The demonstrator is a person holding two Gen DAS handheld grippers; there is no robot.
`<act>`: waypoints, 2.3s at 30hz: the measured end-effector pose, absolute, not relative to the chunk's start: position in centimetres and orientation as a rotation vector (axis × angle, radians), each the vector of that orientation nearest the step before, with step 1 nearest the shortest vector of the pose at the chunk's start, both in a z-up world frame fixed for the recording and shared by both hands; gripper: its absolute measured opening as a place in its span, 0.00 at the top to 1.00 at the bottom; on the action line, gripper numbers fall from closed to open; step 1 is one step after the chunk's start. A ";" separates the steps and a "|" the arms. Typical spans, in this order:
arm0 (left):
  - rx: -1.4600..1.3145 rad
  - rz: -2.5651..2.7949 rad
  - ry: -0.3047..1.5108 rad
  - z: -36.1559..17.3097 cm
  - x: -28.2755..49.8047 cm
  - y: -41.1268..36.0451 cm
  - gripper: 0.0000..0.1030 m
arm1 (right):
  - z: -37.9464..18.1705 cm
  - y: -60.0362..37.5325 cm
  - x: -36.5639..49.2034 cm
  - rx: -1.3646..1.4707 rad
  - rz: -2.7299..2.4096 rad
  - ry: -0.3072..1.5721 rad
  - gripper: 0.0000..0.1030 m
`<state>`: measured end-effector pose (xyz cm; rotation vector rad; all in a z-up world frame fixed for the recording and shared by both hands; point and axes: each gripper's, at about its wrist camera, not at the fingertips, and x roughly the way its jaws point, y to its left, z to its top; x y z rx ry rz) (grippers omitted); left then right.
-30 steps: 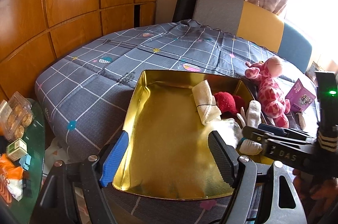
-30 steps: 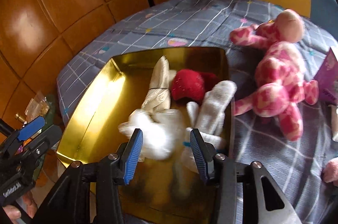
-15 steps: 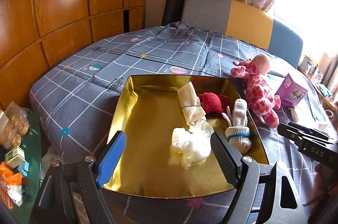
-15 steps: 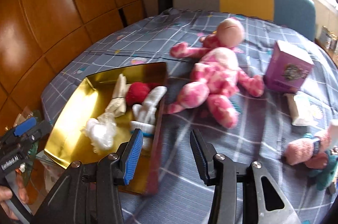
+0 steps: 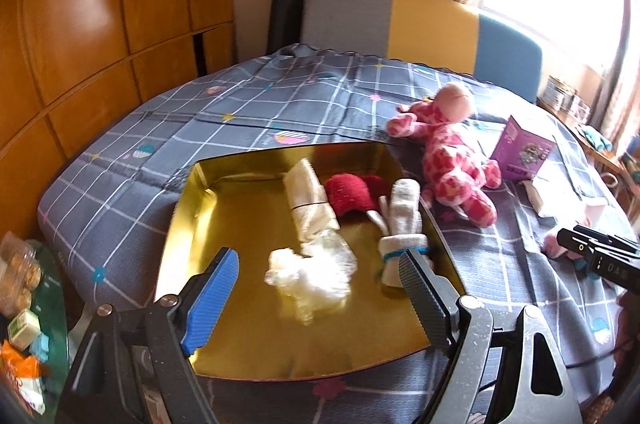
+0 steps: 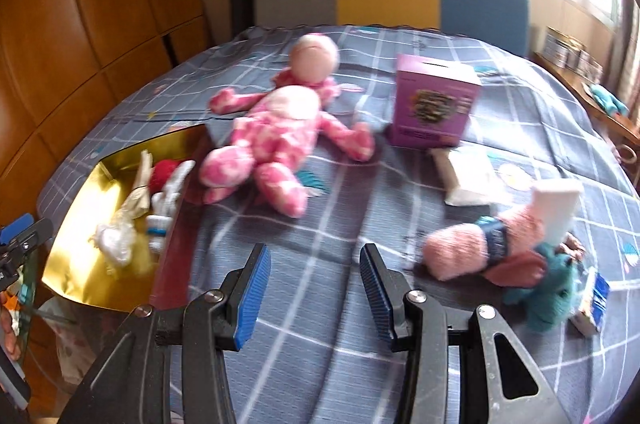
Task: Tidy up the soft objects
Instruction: 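Grasp the pink towel roll with the left tool while the right tool reaches toward the white sponge block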
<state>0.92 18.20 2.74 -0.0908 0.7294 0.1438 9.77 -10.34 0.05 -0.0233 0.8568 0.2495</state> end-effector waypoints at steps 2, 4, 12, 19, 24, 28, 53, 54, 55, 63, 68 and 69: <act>-0.072 0.121 0.729 2.9 1.2 17.3 0.19 | 0.1 -11.8 9.7 -0.012 0.221 0.856 0.55; -0.053 0.102 0.728 3.0 1.6 16.5 0.19 | 0.3 -13.2 9.6 -0.004 0.191 0.850 0.55; 0.022 0.027 0.734 3.4 2.8 13.0 0.19 | 0.8 -18.7 9.6 0.024 0.070 0.833 0.55; 0.048 -0.037 0.748 3.2 4.1 10.3 0.19 | 1.3 -23.2 9.7 0.046 -0.027 0.809 0.55; 0.083 -0.086 0.755 3.2 5.0 8.0 0.19 | 0.9 -26.7 10.1 0.060 -0.105 0.797 0.55; 0.100 -0.145 0.773 2.9 6.2 6.0 0.19 | -0.1 -30.2 10.3 0.161 -0.209 0.795 0.55; 0.354 -0.678 0.834 -3.1 15.6 -15.7 0.23 | -2.0 -34.7 10.5 0.449 -0.256 0.861 0.55; 0.358 -0.683 0.843 -3.5 16.0 -16.3 0.23 | -2.1 -34.7 10.5 0.455 -0.258 0.862 0.55; 0.359 -0.683 0.850 -3.9 16.4 -16.7 0.23 | -2.1 -34.8 10.5 0.462 -0.259 0.862 0.55; 0.273 -0.745 0.952 -6.4 19.1 -18.8 0.26 | -2.6 -35.1 10.7 0.488 -0.254 0.881 0.54; 0.170 -0.770 0.984 -6.4 18.7 -17.6 0.60 | -2.7 -35.4 10.6 0.502 -0.263 0.878 0.54; 0.145 -0.771 0.983 -6.1 18.4 -16.9 0.61 | -2.7 -35.4 10.6 0.502 -0.264 0.876 0.54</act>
